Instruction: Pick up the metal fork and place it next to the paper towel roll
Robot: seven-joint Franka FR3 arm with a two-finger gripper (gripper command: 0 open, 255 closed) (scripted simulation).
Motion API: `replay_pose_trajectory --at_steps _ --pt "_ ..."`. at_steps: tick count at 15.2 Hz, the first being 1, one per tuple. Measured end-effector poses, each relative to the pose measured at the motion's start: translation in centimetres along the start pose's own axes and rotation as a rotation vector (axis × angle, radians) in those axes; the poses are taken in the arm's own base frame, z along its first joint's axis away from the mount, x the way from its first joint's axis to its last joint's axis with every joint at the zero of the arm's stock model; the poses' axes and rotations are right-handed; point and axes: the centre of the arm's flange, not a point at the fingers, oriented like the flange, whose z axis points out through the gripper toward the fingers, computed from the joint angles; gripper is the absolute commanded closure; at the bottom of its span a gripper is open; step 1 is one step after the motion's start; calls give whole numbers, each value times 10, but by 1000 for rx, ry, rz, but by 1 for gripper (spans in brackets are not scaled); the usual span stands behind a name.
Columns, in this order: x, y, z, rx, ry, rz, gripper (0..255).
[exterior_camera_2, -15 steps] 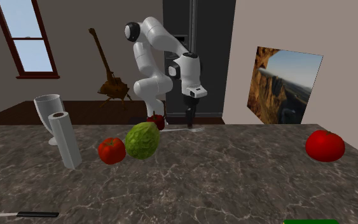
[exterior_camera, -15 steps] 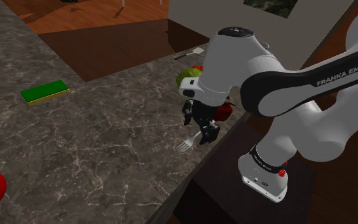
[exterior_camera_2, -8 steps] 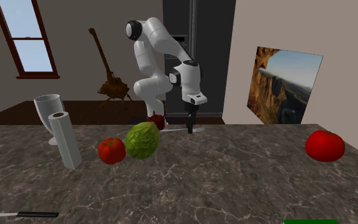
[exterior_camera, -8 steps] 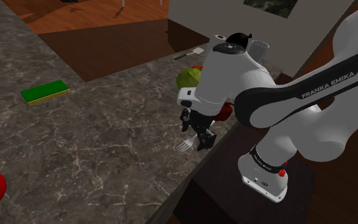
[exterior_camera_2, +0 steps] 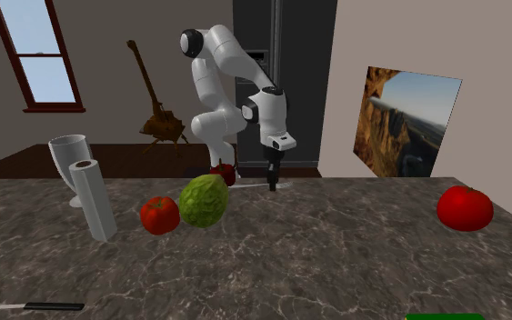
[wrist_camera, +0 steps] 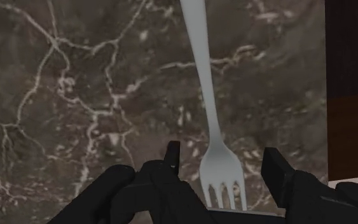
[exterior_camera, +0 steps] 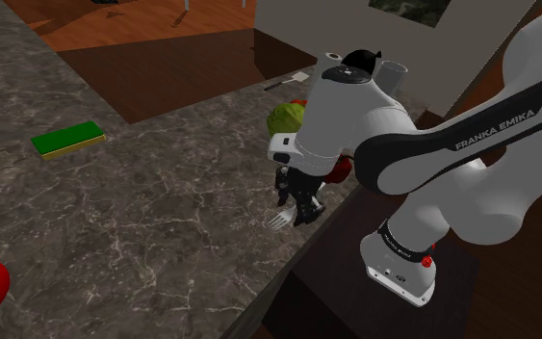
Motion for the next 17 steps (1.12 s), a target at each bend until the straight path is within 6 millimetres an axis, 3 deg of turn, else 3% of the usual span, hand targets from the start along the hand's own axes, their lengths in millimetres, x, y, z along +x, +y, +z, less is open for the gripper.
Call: replay_pose_trajectory --at_steps 10,17 --pt "0 1 -4 -3 3 0 255" --pt "2 -1 -37 0 1 0 255"
